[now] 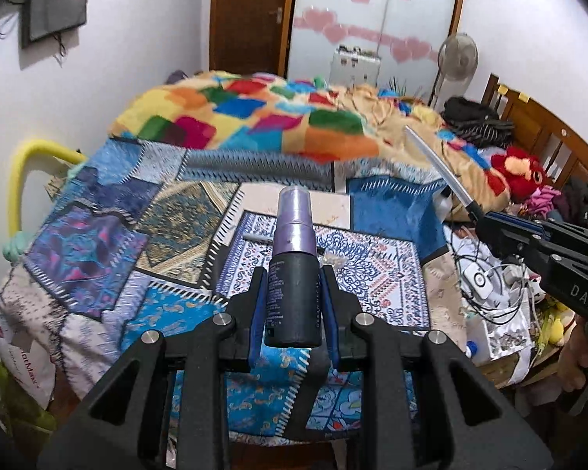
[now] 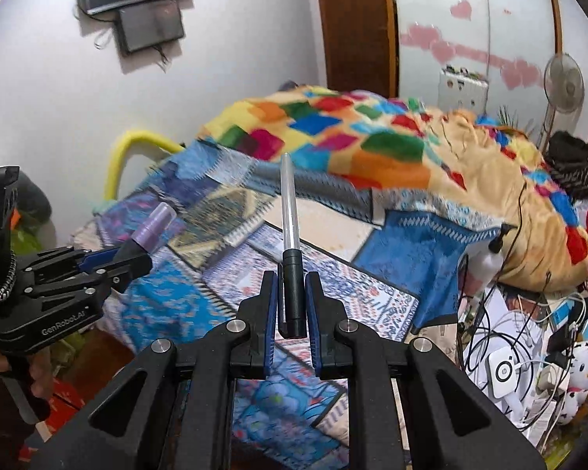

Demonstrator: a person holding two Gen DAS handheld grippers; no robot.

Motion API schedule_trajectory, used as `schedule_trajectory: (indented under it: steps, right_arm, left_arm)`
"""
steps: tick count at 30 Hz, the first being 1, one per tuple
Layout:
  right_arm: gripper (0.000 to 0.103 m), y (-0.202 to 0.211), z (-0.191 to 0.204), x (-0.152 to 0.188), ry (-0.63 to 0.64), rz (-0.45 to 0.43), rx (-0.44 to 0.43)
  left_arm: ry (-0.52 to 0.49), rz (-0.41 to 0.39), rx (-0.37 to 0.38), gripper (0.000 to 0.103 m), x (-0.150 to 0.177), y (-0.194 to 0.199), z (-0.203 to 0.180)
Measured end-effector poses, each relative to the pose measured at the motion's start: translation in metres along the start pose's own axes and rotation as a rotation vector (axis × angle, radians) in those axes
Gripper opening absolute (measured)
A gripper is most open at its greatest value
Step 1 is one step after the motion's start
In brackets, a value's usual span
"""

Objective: Collect trash
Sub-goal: 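Lift the purple bottle with the left tool while the right tool lifts the marker, then carry the purple bottle in the left tool while the right tool carries the marker to the bucket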

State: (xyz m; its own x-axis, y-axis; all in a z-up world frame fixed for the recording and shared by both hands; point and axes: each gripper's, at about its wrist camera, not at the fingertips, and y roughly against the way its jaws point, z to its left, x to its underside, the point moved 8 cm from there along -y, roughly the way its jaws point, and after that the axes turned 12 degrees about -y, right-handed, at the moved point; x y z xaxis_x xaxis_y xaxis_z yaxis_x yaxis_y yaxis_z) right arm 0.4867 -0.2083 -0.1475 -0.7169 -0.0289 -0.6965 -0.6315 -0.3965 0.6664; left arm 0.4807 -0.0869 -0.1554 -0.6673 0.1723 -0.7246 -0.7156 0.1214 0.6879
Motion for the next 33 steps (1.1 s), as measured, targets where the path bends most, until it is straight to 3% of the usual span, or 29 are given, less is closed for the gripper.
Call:
schedule_trajectory:
  steps: [7, 14, 23, 33]
  right_arm:
    - [0.013, 0.046, 0.044, 0.007, 0.032, -0.052, -0.067]
    - [0.013, 0.070, 0.081, 0.026, 0.047, -0.052, -0.128]
    - [0.013, 0.067, 0.136, 0.072, 0.101, 0.035, -0.199]
    - [0.013, 0.040, 0.203, 0.120, 0.191, 0.164, -0.259]
  left_arm:
    - [0.015, -0.077, -0.058, 0.025, 0.012, 0.073, 0.010]
    - [0.053, -0.092, -0.113, 0.025, 0.045, 0.120, 0.031]
    - [0.141, -0.057, -0.194, 0.025, 0.112, 0.161, 0.077]
    - [0.249, 0.022, -0.255, 0.025, 0.189, 0.173, 0.133]
